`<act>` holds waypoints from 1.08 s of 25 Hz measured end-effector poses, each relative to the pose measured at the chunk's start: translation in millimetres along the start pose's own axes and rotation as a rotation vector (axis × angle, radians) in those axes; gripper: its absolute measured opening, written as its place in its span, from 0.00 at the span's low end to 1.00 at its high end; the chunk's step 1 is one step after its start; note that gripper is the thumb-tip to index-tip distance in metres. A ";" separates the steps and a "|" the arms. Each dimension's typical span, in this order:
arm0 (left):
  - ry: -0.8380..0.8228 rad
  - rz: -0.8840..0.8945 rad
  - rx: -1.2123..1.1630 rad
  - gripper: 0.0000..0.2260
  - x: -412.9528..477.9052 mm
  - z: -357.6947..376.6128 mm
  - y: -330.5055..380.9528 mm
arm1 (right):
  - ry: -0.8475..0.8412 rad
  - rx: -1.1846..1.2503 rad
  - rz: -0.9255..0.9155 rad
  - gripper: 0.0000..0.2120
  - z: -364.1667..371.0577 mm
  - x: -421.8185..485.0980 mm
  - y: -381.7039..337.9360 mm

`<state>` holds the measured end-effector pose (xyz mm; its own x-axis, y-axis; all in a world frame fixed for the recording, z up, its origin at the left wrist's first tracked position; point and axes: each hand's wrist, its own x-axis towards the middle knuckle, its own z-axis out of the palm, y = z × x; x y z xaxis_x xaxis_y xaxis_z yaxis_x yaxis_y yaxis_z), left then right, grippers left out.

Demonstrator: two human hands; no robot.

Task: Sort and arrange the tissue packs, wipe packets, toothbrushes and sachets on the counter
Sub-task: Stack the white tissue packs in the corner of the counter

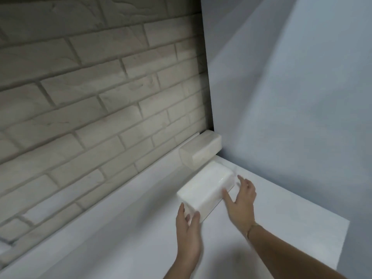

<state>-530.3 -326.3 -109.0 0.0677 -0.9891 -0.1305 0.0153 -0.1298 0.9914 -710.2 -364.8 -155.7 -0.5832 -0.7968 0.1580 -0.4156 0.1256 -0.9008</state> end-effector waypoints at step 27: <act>-0.109 0.794 0.777 0.39 115.5 47.1 -41.2 | -0.172 -0.337 -0.223 0.37 14.7 14.9 10.9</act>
<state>-570.1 -438.4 -164.6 -0.3073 -0.8063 0.5054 -0.6239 0.5717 0.5328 -713.2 -384.0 -169.2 -0.3405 -0.9095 0.2387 -0.7393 0.1021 -0.6656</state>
